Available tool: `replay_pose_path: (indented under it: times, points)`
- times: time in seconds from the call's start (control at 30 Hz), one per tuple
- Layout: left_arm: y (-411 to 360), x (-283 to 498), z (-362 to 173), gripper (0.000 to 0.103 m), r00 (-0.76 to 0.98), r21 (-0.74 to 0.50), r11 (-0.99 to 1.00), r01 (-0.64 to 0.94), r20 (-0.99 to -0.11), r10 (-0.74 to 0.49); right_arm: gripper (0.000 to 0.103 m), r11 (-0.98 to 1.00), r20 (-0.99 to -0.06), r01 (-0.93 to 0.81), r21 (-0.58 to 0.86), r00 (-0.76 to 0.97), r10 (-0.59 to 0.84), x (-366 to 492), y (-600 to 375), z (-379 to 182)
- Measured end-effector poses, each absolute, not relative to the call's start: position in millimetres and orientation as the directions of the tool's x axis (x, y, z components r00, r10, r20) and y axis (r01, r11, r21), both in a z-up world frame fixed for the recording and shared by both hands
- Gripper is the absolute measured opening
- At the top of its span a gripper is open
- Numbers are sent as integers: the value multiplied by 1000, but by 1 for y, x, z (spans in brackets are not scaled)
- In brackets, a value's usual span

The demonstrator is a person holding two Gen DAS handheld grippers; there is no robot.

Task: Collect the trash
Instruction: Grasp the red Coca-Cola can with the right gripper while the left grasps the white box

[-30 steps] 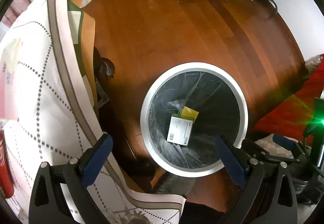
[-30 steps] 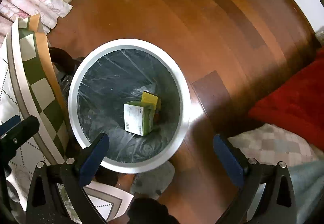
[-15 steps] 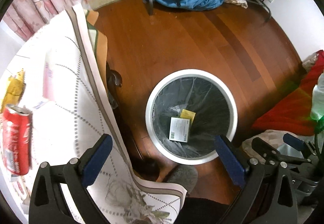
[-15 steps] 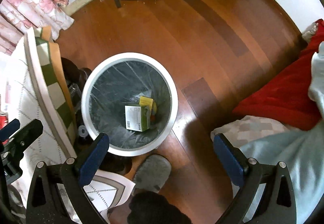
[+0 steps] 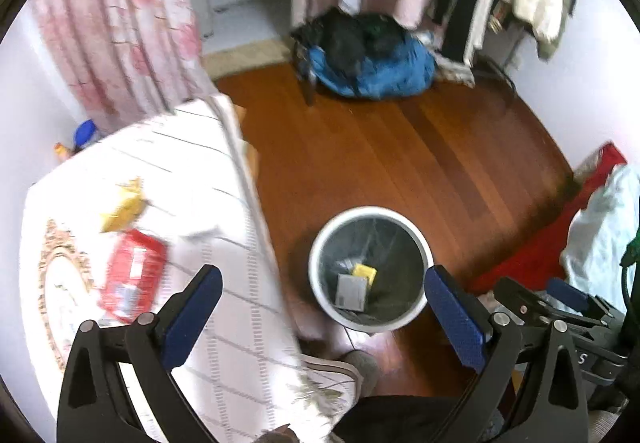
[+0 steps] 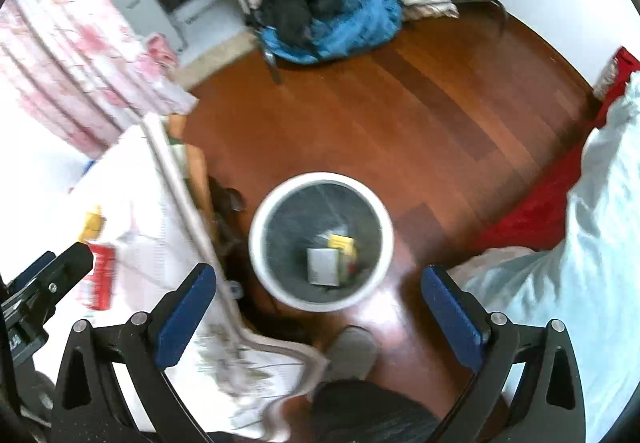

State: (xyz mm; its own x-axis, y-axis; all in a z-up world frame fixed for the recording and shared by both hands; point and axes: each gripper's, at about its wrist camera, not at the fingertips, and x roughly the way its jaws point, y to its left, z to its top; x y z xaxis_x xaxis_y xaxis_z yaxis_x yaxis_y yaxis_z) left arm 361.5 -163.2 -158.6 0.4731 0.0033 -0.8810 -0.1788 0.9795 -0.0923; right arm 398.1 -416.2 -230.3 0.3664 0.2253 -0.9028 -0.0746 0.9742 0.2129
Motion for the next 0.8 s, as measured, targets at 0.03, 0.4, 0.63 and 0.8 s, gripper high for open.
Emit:
replay_pose_path:
  times: [0.03,0.4,0.63,0.8]
  points:
    - [-156,357,-154,103,480,-91,977,-193,-877,13,103,970,-897,-91,227,369,245,394,-404,-223]
    - [49,263,-196,103,338,80,855,-513,-896,286,103,873,-872,-243,423,151,465,356,-184,-262]
    - [139,220,-262,103,174,180,788,-589,-924,342,103,892,-908,-216,396,51,415,363,-65,-327]
    - [156,217,-283,103,152,207,819,-535,-930,335,75,886,-908,-215,410,-3,420,370,-37,-356]
